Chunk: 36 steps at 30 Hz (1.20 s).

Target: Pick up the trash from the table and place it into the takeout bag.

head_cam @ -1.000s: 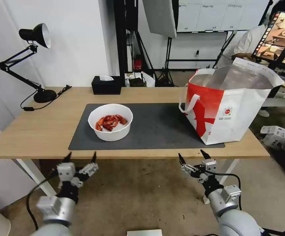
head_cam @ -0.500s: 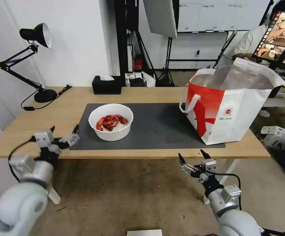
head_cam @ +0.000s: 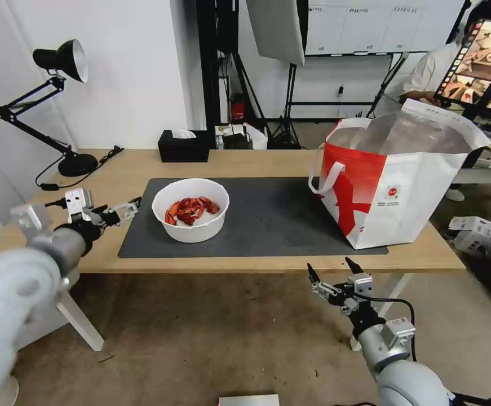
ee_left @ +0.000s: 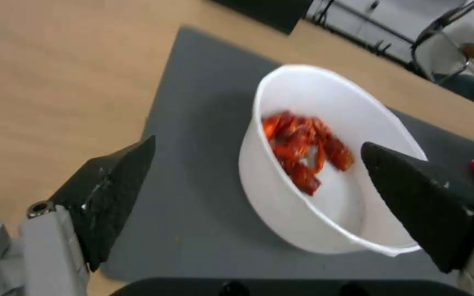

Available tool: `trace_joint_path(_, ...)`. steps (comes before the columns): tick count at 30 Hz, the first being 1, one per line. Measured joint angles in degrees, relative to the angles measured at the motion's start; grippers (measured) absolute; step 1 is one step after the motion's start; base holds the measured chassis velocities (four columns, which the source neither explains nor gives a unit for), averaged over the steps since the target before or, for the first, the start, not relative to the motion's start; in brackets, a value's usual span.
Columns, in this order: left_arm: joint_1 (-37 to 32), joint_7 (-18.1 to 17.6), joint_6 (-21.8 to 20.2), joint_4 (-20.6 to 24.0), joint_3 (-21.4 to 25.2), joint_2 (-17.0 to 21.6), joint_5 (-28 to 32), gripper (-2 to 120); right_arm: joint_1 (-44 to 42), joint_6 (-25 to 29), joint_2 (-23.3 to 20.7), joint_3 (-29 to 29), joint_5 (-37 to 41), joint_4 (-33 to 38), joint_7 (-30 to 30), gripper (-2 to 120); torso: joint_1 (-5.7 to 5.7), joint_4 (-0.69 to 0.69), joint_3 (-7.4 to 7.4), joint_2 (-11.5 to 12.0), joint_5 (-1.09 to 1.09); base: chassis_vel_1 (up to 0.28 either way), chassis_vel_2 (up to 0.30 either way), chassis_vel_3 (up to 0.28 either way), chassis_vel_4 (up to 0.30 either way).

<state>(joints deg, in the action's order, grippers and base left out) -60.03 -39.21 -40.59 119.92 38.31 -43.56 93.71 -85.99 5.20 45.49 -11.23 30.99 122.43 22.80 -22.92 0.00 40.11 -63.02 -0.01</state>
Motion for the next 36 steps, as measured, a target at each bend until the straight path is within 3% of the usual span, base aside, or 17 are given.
trace_joint_path(4,3.7,-1.8,-1.9,-3.9,-1.1,1.5,6.0,100,0.0,0.0,0.0,0.0,0.0,0.0,0.0,100,0.00,0.01,0.00,0.0,0.00,0.000,0.000,0.000,0.000)
trace_joint_path(16,16.6,-3.1,-2.0,-14.5,-8.8,1.5,13.9,100,0.0,0.0,0.0,0.0,0.0,0.0,0.0,100,0.00,0.00,0.00,0.0,0.01,0.000,0.000,0.000,0.000)
trace_joint_path(36,24.8,-1.9,-1.6,-21.6,-19.6,-1.3,11.5,100,0.0,0.0,0.0,0.0,0.0,0.0,0.0,100,0.01,0.00,0.00,0.0,0.01,0.000,0.000,0.000,0.000)
